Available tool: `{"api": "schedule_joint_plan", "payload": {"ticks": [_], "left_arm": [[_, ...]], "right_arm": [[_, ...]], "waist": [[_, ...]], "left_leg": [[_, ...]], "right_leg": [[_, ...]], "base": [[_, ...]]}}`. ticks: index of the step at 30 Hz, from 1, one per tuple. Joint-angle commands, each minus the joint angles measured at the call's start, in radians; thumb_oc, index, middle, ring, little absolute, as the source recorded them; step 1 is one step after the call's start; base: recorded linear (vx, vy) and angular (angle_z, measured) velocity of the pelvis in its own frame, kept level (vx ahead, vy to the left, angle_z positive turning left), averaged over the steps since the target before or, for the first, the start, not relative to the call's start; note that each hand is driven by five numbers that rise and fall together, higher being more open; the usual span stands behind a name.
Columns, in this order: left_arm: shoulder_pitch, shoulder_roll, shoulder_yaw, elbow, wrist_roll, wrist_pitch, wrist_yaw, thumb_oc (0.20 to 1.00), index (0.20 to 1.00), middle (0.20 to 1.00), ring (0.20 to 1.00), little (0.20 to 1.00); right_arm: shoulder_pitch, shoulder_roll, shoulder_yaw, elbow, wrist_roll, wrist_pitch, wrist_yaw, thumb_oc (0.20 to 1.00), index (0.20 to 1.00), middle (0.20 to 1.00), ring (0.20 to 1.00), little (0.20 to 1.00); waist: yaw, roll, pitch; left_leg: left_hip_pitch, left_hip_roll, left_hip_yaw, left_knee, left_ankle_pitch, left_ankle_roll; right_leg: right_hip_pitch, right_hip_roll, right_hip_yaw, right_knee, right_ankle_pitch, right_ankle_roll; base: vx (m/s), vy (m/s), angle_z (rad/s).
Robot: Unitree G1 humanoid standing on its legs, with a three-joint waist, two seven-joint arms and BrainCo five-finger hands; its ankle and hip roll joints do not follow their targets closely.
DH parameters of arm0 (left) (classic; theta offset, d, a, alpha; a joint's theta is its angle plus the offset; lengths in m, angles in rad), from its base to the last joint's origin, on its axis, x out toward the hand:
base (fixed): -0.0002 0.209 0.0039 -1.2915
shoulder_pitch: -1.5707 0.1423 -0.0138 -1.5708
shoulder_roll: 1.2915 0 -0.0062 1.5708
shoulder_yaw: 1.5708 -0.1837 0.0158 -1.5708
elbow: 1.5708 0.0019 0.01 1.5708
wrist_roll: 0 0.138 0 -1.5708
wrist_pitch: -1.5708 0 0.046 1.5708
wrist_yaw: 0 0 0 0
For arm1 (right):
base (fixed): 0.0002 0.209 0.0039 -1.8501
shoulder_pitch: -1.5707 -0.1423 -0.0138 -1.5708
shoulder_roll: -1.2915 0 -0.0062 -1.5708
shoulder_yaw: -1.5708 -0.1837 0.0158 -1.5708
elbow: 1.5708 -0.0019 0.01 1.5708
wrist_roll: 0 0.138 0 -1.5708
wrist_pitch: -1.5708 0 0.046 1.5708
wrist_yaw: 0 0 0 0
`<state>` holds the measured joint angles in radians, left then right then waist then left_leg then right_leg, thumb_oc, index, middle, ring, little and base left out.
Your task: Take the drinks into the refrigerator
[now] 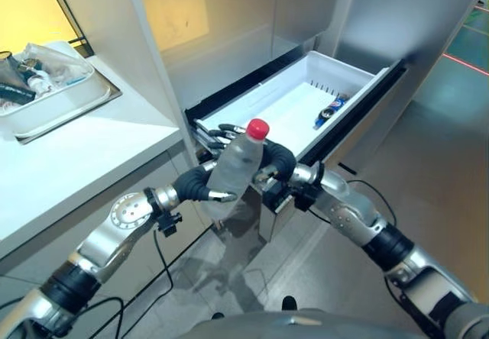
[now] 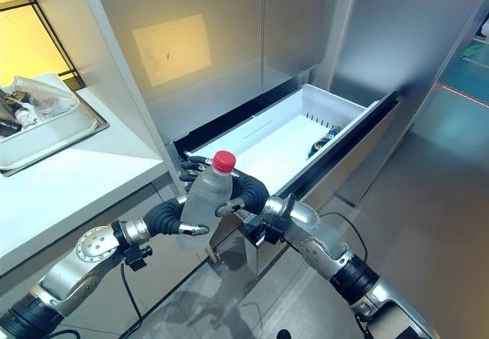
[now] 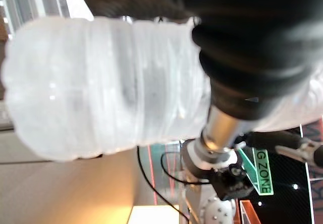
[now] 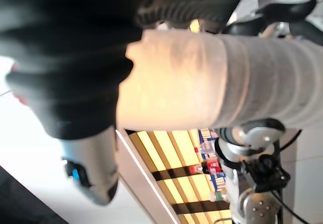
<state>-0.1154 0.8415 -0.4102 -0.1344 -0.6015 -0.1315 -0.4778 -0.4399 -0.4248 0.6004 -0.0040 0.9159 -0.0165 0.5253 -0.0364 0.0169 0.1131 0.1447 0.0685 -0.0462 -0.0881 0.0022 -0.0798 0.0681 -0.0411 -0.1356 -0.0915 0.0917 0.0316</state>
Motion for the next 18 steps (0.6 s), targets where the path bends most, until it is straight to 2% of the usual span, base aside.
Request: {"api": "schedule_joint_plan", "payload": {"ticks": [1,4,5,6,7,8,18], "left_arm": [[-0.211,-0.056,0.114,-0.074,-0.072,-0.108,0.073,0.2,0.2,0.2,0.2,0.2],[-0.216,-0.056,0.11,-0.072,-0.077,-0.106,0.073,0.2,0.2,0.2,0.2,0.2],[-0.217,-0.057,0.109,-0.072,-0.077,-0.106,0.073,0.2,0.2,0.2,0.2,0.2],[-0.217,-0.056,0.109,-0.073,-0.076,-0.106,0.074,0.2,0.2,0.2,0.2,0.2],[-0.218,-0.059,0.108,-0.072,-0.075,-0.106,0.073,0.2,0.2,0.2,0.2,0.2],[-0.219,-0.061,0.106,-0.071,-0.075,-0.105,0.073,0.2,0.2,0.2,0.2,0.2],[-0.223,-0.059,0.113,-0.072,-0.072,-0.102,0.076,0.2,0.2,0.2,0.2,0.2]], "right_arm": [[-0.067,0.078,0.194,-0.002,-0.063,0.029,0.052,1.0,1.0,1.0,1.0,1.0],[-0.078,0.079,0.202,0.007,-0.079,0.025,0.05,1.0,1.0,1.0,1.0,1.0],[-0.078,0.079,0.202,0.008,-0.08,0.024,0.05,0.925,0.925,0.925,0.925,0.925],[-0.081,0.078,0.204,0.009,-0.086,0.025,0.051,0.545,0.545,0.545,0.545,0.545],[-0.085,0.079,0.208,0.012,-0.093,0.026,0.054,0.244,0.244,0.244,0.244,0.244],[-0.088,0.08,0.21,0.015,-0.096,0.028,0.054,0.2,0.2,0.2,0.2,0.2],[-0.095,0.083,0.215,0.017,-0.109,0.029,0.052,0.2,0.2,0.2,0.2,0.2]], "waist": [[-0.022,-0.043,0.006],[-0.021,-0.043,0.005],[-0.021,-0.043,0.004],[-0.021,-0.043,0.005],[-0.02,-0.043,0.005],[-0.02,-0.043,0.006],[-0.019,-0.04,0.002]], "left_leg": [[-0.008,-0.071,-0.024,0.044,-0.079,0.077],[-0.009,-0.073,-0.024,0.044,-0.078,0.076],[-0.009,-0.073,-0.024,0.044,-0.078,0.077],[-0.009,-0.074,-0.025,0.045,-0.078,0.077],[-0.009,-0.074,-0.025,0.044,-0.077,0.077],[-0.009,-0.074,-0.026,0.044,-0.077,0.077],[-0.01,-0.077,-0.029,0.044,-0.074,0.076]], "right_leg": [[0.055,-0.008,-0.013,0.085,-0.164,0.018],[0.056,-0.009,-0.014,0.084,-0.163,0.018],[0.055,-0.01,-0.014,0.085,-0.163,0.018],[0.056,-0.01,-0.014,0.085,-0.163,0.018],[0.057,-0.01,-0.015,0.085,-0.162,0.018],[0.056,-0.01,-0.015,0.085,-0.161,0.018],[0.059,-0.011,-0.015,0.074,-0.155,0.018]], "base": [[-0.02,0.005,0.04],[-0.02,0.007,0.06],[-0.02,0.006,0.06],[-0.02,0.007,0.04],[0.0,0.0,0.0],[0.0,0.0,0.0],[0.0,0.0,0.0]]}}
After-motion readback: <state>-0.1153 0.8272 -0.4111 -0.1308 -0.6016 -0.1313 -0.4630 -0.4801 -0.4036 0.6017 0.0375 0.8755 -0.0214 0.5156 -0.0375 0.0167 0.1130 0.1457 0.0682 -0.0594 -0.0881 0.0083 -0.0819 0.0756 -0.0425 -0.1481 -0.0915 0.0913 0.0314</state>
